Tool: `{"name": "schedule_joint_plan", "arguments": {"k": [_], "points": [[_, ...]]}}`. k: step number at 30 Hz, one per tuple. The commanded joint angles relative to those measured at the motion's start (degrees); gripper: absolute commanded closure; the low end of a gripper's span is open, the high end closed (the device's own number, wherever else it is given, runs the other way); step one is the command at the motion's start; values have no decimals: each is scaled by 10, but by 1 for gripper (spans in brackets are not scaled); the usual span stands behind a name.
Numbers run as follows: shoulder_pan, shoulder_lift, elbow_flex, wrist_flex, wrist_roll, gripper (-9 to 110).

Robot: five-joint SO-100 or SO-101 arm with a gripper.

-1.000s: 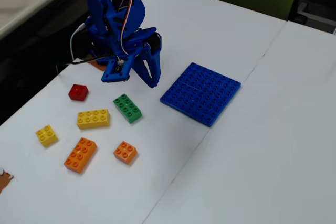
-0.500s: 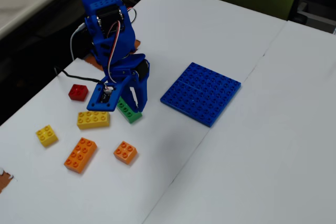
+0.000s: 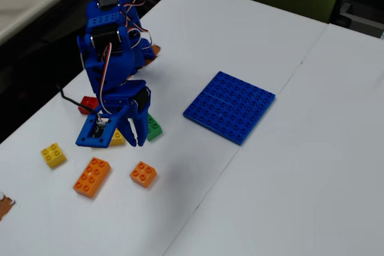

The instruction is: Pick up the 2x2 orange block and go up the 8x8 blue block.

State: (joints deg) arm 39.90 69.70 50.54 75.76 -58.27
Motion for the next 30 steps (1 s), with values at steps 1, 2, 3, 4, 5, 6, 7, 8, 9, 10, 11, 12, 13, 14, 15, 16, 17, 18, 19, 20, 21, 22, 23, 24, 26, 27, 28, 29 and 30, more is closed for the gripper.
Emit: {"name": "schedule_joint_plan", "arguments": {"k": [1,2,3,4,5,6,7,8,9,10,11,12,13,14,15,16,17,18,19,20,21,22,23,24,26,27,28,29,30], "points": [[8,-1,-29,-3,17,97],[8,-4,-29,-6,25,97],[9,-7,-29,-9,25,97],[9,-14,-33,-9,24,97],[9,-22,-39,-7,21,96],[9,-29,-44,-4,20,93],[7,-32,-44,-5,25,92],[4,-33,-44,-4,33,90],[0,-31,-44,-2,41,90],[-4,-28,-43,2,49,89],[-7,-24,-43,3,60,89],[-11,-19,-44,5,61,89],[-13,-18,-45,5,63,89],[-15,-18,-46,6,73,88],[-16,-20,-46,7,82,88],[-17,-23,-42,7,92,88],[-17,-26,-40,7,102,87],[-16,-30,-39,8,106,86],[-13,-34,-40,11,108,85],[-9,-41,-42,11,112,84],[-3,-52,-46,12,113,83],[4,-64,-46,13,120,83],[9,-78,-44,17,121,83],[12,-92,-42,18,116,83],[18,-123,-48,6,113,83],[22,-134,-48,-2,116,82],[26,-144,-48,-6,120,82],[29,-150,-48,-6,120,81],[32,-152,-48,-6,120,81]]}}
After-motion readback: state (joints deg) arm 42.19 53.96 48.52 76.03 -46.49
